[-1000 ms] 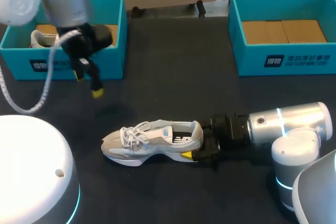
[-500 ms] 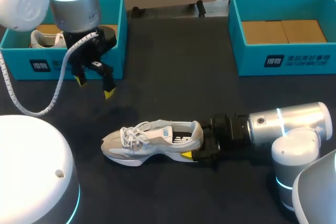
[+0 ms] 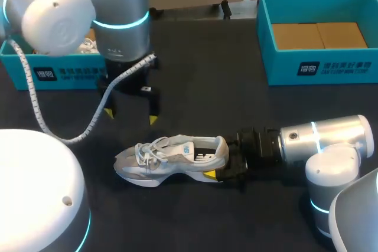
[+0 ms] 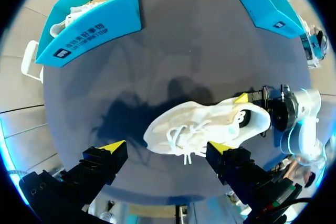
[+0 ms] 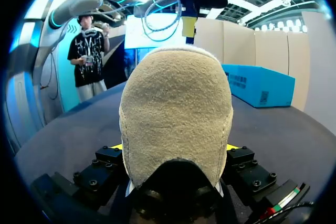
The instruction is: Take the shoe out of the shoebox, open the shoe tongue, remove and reinsert the insole, then place the shoe into the shoebox
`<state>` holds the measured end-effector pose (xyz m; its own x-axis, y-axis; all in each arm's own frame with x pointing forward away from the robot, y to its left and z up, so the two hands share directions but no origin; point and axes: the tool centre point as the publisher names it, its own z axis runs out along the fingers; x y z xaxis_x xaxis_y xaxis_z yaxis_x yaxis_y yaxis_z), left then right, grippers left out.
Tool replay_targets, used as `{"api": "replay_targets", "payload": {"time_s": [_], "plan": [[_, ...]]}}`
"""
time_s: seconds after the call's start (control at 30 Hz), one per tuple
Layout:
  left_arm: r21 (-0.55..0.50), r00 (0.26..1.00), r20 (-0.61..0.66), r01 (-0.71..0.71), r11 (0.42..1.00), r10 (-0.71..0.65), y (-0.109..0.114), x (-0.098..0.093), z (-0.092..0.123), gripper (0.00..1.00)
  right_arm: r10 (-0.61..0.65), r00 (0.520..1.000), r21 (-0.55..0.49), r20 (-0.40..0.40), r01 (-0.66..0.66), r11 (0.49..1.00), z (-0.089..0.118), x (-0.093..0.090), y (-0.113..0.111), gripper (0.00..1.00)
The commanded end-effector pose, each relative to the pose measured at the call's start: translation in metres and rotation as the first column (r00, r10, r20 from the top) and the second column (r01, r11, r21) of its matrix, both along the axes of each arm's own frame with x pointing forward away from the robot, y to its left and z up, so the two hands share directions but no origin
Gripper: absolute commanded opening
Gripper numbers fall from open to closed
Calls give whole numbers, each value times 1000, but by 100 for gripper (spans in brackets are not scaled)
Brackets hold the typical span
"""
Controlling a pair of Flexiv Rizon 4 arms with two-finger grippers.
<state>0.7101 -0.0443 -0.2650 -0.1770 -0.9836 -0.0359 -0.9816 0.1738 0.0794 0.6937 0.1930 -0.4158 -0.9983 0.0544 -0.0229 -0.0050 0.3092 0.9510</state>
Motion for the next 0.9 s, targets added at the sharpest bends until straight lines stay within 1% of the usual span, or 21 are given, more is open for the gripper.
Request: {"api": "replay_targets", "payload": {"time_s": [0.03,0.2,0.27,0.3,0.33,0.37,0.43,0.53,0.63,0.77,0.9], "plan": [[-3,1000,3,3,1000,-3,2,-1,0,100,-1,1000,-4,0,1,1000,1,-1,2,0],[-3,1000,3,3,1000,-3,2,-1,0,100,-1,1000,-4,0,1,1000,1,-1,2,0],[17,1000,16,18,1000,-19,-10,-7,-6,100,-1,1000,-4,0,1,1000,1,-1,2,0],[23,999,8,49,999,-49,-16,-9,-8,100,-1,1000,-4,0,1,1000,1,-1,2,0],[20,998,12,53,998,-54,-22,-9,-10,100,-1,1000,-4,0,1,1000,1,-1,2,0],[38,998,10,69,997,-70,-31,-10,-13,100,-1,1000,-4,0,1,1000,1,-1,2,0],[40,996,-1,84,996,-84,-39,-9,-16,100,-1,1000,-4,0,1,1000,1,-1,2,0],[43,996,-20,83,996,-82,-53,-7,-20,100,-1,1000,-4,0,1,1000,1,-1,2,0],[60,997,-12,80,995,-80,-63,-6,-25,100,-1,1000,-4,0,1,1000,1,-1,2,0],[67,997,-42,68,995,-65,-80,-2,-31,100,-1,1000,-4,0,1,1000,1,-1,2,0],[88,997,-59,61,994,-56,-95,-7,-37,100,-1,1000,-4,0,1,1000,1,-1,2,0]]}}
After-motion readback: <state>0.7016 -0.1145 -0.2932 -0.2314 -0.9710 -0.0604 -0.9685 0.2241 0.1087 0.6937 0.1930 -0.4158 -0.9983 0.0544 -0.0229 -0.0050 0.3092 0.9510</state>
